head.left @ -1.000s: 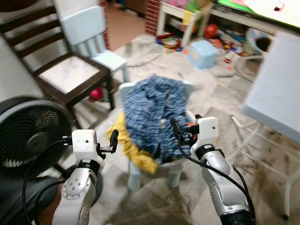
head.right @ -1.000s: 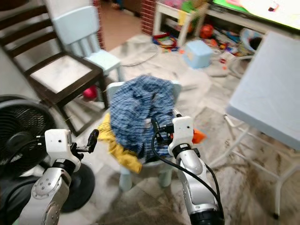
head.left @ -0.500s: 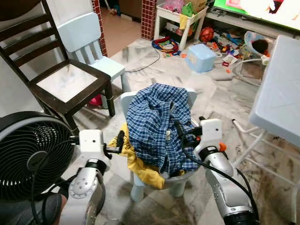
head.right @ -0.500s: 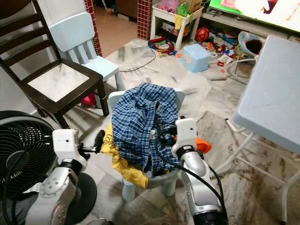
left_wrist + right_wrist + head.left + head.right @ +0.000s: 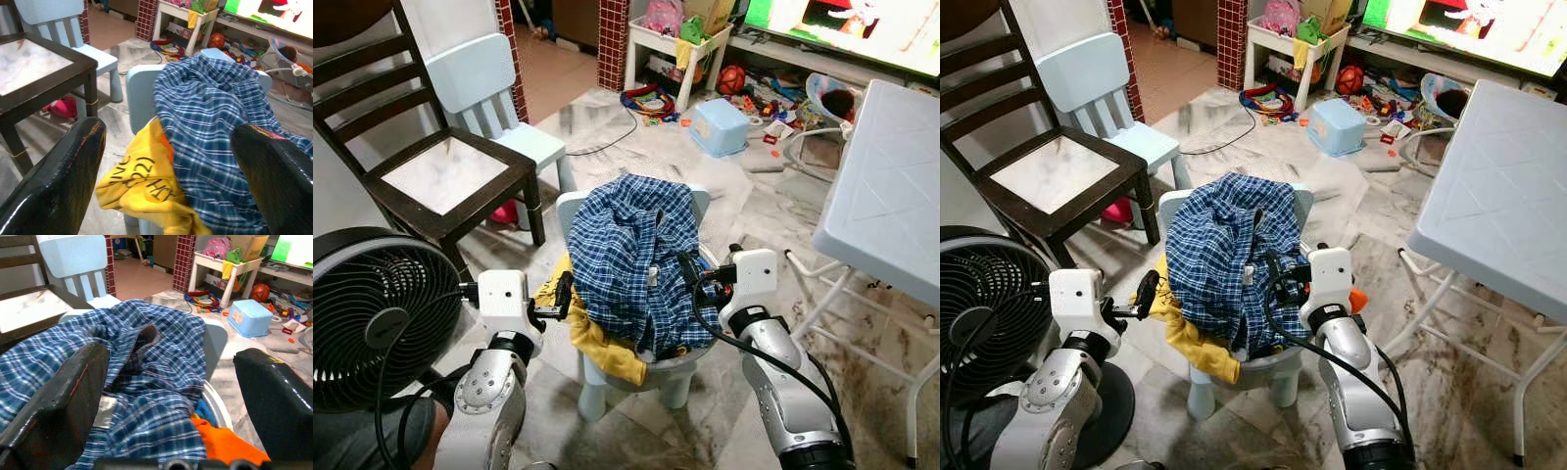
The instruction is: Hang hanger
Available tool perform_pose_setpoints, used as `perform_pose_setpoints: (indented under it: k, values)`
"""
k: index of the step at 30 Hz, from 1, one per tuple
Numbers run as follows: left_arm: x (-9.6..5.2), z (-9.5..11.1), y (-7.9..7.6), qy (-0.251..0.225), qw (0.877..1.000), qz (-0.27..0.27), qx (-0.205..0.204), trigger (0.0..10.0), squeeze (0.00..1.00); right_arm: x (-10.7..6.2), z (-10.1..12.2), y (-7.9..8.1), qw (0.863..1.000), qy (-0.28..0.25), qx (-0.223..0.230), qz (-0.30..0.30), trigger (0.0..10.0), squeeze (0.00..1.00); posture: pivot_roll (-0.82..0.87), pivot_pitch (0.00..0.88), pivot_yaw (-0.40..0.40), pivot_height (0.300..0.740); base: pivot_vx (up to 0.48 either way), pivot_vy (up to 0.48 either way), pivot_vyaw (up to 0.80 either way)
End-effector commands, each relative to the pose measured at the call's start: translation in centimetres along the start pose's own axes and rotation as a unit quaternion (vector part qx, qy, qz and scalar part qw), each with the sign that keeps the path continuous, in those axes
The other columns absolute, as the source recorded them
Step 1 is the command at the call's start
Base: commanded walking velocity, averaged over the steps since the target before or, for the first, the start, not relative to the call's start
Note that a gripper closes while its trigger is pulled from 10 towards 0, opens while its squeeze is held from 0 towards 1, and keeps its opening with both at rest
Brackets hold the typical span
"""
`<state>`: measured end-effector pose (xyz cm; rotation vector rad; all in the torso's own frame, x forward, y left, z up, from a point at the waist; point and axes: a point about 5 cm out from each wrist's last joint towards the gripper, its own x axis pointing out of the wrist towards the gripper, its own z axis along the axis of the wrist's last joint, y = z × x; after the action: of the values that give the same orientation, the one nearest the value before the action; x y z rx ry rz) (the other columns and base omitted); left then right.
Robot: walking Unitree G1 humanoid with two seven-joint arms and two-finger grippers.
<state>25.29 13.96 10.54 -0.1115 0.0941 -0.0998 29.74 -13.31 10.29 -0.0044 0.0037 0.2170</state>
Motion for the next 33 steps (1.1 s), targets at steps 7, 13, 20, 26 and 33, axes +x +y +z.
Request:
perform_pose_setpoints:
  k: [7,13,20,26,33]
  values:
    - [-0.1,0.0,-0.4,-0.002,1.000,-0.009,-0.004,10.0,0.00,-0.2,-0.2,-0.4,1.000,0.003,-0.004,-0.007,10.0,0.00,0.07,0.133,-0.076,0.740,0.000,-0.310,0.00]
    - [-0.2,0.2,-0.1,-0.006,1.000,-0.004,0.002,10.0,0.00,-0.7,0.0,-0.7,1.000,0.002,-0.004,-0.005,10.0,0.00,0.07,0.132,-0.079,0.740,0.000,-0.310,0.00]
    - [-1.3,0.2,2.1,-0.002,0.999,0.024,0.021,10.0,0.00,-2.2,1.2,-1.0,0.998,-0.012,0.055,0.024,10.0,0.00,0.08,0.133,-0.087,0.740,0.000,-0.305,0.00]
    - [-1.6,0.4,2.7,-0.007,0.999,0.040,0.019,10.0,0.00,-3.3,1.9,-1.4,0.999,-0.014,0.044,0.027,10.0,0.00,0.08,0.123,-0.090,0.740,0.000,-0.191,0.00]
    - [-1.9,-0.1,2.6,0.002,0.999,0.046,0.014,10.0,0.00,-4.5,1.5,-2.3,1.000,0.006,0.007,0.024,10.0,0.00,0.07,0.115,-0.098,0.740,0.000,0.000,0.00]
